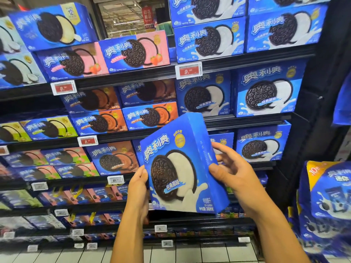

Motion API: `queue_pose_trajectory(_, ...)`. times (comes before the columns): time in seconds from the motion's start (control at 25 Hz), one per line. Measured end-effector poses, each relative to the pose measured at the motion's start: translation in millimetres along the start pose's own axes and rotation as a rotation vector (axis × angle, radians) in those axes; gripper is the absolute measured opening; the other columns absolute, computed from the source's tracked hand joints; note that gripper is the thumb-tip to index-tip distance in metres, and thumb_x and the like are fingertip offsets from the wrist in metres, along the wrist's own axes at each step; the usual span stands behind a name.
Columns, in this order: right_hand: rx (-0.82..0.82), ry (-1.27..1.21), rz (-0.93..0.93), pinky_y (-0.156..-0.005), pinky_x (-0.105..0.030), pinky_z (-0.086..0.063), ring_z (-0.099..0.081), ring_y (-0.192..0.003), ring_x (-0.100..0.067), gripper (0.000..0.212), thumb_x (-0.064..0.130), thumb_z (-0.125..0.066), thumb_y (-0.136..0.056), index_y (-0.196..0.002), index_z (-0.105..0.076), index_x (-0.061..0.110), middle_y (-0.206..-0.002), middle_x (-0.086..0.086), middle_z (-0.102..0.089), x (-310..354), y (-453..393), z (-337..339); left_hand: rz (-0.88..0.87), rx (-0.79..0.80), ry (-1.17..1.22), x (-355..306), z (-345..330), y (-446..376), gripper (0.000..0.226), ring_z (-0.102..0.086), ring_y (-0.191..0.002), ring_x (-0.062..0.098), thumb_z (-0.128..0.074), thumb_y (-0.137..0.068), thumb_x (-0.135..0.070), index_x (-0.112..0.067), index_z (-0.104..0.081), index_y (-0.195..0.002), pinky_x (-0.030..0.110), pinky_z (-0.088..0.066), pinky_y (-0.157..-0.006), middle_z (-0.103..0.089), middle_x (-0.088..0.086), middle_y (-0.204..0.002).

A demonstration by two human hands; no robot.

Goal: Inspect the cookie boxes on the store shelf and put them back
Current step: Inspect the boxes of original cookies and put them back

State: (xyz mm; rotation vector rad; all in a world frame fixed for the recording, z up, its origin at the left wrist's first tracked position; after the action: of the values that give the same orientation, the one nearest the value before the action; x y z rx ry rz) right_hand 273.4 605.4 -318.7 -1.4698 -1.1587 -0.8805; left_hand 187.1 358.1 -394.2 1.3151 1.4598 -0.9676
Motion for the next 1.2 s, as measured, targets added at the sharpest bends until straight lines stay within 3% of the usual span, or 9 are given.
queue_pose_trajectory(0.12,-0.073,-0.078,-0.017,-0.067,-0.027,-0.06,-0.074,-0.096,-0.016,0.053,0.032,-0.071,-0.076,-0.128,-0.062,0.027,-0.111,0.001,-0.076,-2.1,-2.4,19.3,-0.03,0.018,-0.007,-17.9,1.4,5.4,0.032,-0.072,-0.08,0.007,-0.042,-0.105,-0.019,-0.025,-0.073,-0.106,0.025,-0.054,-0.06,-0.077,-0.005,-0.102)
queue_pose_trajectory(0.2,-0.097,-0.103,-0.025,-0.062,-0.028,-0.061,-0.075,-0.095,-0.018,0.042,0.033,-0.065,-0.08,-0.122,-0.065,0.031,-0.114,-0.001,-0.076,-5.4,-2.7,29.6,-0.052,0.046,0.017,-28.6,-1.9,8.6,0.031,-0.071,-0.078,0.006,-0.044,-0.105,-0.022,-0.027,-0.074,-0.107,0.022,-0.055,-0.057,-0.077,-0.005,-0.103)
queue_pose_trajectory(0.32,-0.125,-0.124,-0.051,-0.065,-0.031,-0.063,-0.075,-0.097,-0.019,0.036,0.034,-0.061,-0.084,-0.119,-0.068,0.035,-0.12,-0.002,-0.074,-11.6,-2.4,39.0,-0.089,0.104,0.067,-43.1,-8.2,14.3,0.033,-0.073,-0.088,0.01,-0.044,-0.104,-0.022,-0.031,-0.076,-0.106,0.026,-0.058,-0.063,-0.076,-0.001,-0.11)
queue_pose_trajectory(0.48,-0.14,-0.17,-0.059,-0.085,-0.04,-0.061,-0.071,-0.111,-0.022,0.036,0.035,-0.058,-0.087,-0.122,-0.068,0.038,-0.127,-0.001,-0.071,-16.7,-2.3,48.6,-0.093,0.15,0.128,-48.9,-9.9,16.6,0.033,-0.068,-0.095,0.017,-0.042,-0.104,-0.019,-0.023,-0.07,-0.121,0.036,-0.058,-0.081,-0.074,0.003,-0.114)
queue_pose_trajectory(0.72,-0.161,-0.307,-0.057,-0.077,-0.037,-0.063,-0.072,-0.105,-0.022,0.036,0.032,-0.052,-0.095,-0.129,-0.064,0.035,-0.127,-0.004,-0.071,-25.0,-2.6,58.0,-0.076,0.263,0.3,-54.7,-17.1,24.5,0.037,-0.073,-0.083,0.014,-0.047,-0.096,0.001,-0.009,-0.061,-0.128,0.029,-0.06,-0.071,-0.073,0.007,-0.111)
queue_pose_trajectory(0.88,-0.196,-0.385,-0.103,-0.081,-0.041,-0.062,-0.07,-0.112,-0.025,0.034,0.025,-0.044,-0.106,-0.135,-0.061,0.03,-0.133,-0.007,-0.067,-42.9,-5.5,64.1,0.002,0.467,0.301,-57.3,-33.2,38.6,0.036,-0.07,-0.103,0.022,-0.041,-0.101,-0.012,-0.007,-0.06,-0.132,0.042,-0.057,-0.09,-0.068,0.014,-0.125)
queue_pose_trajectory(0.96,-0.236,-0.405,-0.132,-0.086,-0.043,-0.061,-0.069,-0.113,-0.025,0.034,0.025,-0.042,-0.108,-0.136,-0.06,0.028,-0.135,-0.007,-0.066,-55.3,-7.3,63.9,0.011,0.489,0.3,-61.4,-41.2,45.5,0.035,-0.069,-0.106,0.022,-0.043,-0.101,-0.019,-0.012,-0.066,-0.125,0.041,-0.057,-0.09,-0.069,0.011,-0.125)
queue_pose_trajectory(1.04,-0.302,-0.448,-0.184,-0.085,-0.043,-0.061,-0.07,-0.111,-0.023,0.033,0.028,-0.045,-0.106,-0.134,-0.063,0.025,-0.132,-0.006,-0.068,-69.7,-7.5,62.9,-0.018,0.469,0.28,-68.2,-49.9,51.1,0.036,-0.072,-0.096,0.017,-0.049,-0.096,-0.023,-0.011,-0.065,-0.125,0.036,-0.06,-0.085,-0.074,0.008,-0.114)
queue_pose_trajectory(1.2,-0.305,-0.57,-0.31,-0.075,-0.043,-0.063,-0.071,-0.109,-0.027,0.048,0.047,-0.045,-0.098,-0.13,-0.065,0.017,-0.125,-0.011,-0.071,-89.9,-5.2,50.5,-0.096,0.405,0.222,-81.3,-67.1,66.3,0.047,-0.062,-0.052,-0.003,-0.073,-0.076,-0.024,-0.003,-0.064,-0.116,0.013,-0.052,-0.051,-0.07,-0.008,-0.063)
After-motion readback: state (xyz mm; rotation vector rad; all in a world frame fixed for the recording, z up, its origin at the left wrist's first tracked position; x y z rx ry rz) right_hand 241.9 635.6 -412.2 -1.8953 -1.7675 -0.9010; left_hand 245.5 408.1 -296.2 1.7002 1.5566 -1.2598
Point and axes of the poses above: each hand's wrist, its own y-axis away from the middle knuckle, its own z-axis out of the back of the hand, x = y × z, the point moved 5 cm from there along -y, towards the middle knuckle
